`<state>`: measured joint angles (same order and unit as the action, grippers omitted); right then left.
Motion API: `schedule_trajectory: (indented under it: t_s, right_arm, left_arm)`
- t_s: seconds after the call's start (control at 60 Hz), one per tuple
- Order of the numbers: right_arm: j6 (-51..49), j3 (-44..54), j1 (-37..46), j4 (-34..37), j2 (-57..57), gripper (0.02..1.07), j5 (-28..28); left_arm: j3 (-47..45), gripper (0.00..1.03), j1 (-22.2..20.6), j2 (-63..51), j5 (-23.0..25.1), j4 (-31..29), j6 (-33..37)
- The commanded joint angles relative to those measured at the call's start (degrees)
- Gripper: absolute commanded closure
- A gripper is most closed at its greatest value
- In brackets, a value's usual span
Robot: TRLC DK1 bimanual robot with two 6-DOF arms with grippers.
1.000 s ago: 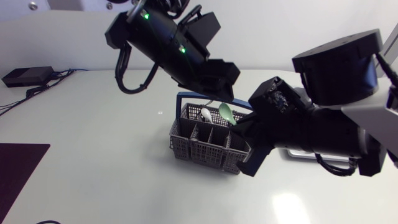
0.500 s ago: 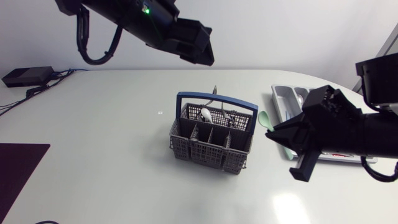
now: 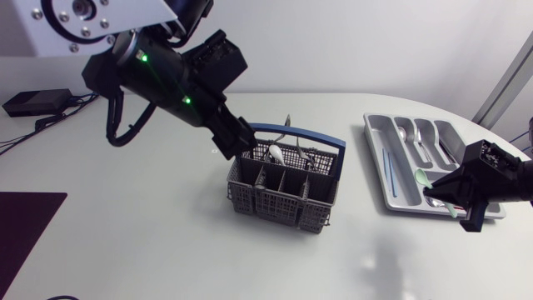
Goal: Unload the cutlery basket into the drawer organizer.
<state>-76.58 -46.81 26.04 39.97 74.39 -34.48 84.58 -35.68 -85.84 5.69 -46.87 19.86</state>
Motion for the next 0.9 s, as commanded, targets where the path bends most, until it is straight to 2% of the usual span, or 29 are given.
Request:
schedule_trajectory:
  t_s: [0.0, 0.2, 0.3, 0.45, 0.683, 0.767, 0.883]
  right_arm:
    - [-10.4, -4.0, 3.6, 1.4, 5.4, 0.95, -0.4]
    - [-22.5, -13.0, 9.4, 2.1, 18.8, 0.95, 2.8]
    - [-26.9, -17.0, 11.2, 1.3, 25.4, 0.95, 6.9]
    - [-30.5, -17.9, 12.7, -2.3, 29.8, 0.95, 10.5]
    - [-35.0, -18.1, 13.6, -6.7, 34.7, 0.95, 15.3]
    - [-34.9, -17.4, 13.7, -8.1, 34.2, 0.76, 15.1]
    - [-34.3, -15.6, 13.9, -10.1, 31.2, 0.56, 14.3]
  left_arm:
    - [-3.9, 0.16, -0.4, 2.7, -0.7, 1.5, 4.1]
    - [-8.8, 0.16, -1.8, 4.7, -1.2, 2.7, 10.1]
    - [-12.1, 0.16, -4.6, 6.9, -3.7, 2.7, 16.6]
    - [-14.1, 0.16, -7.7, 7.8, -4.8, 2.7, 20.9]
    - [-14.4, 0.16, -9.8, 5.6, -7.2, 3.9, 28.0]
    - [-14.8, 0.16, -11.2, 4.5, -8.7, 4.1, 30.2]
    - [-15.1, 0.17, -12.6, 3.5, -10.4, 4.1, 32.0]
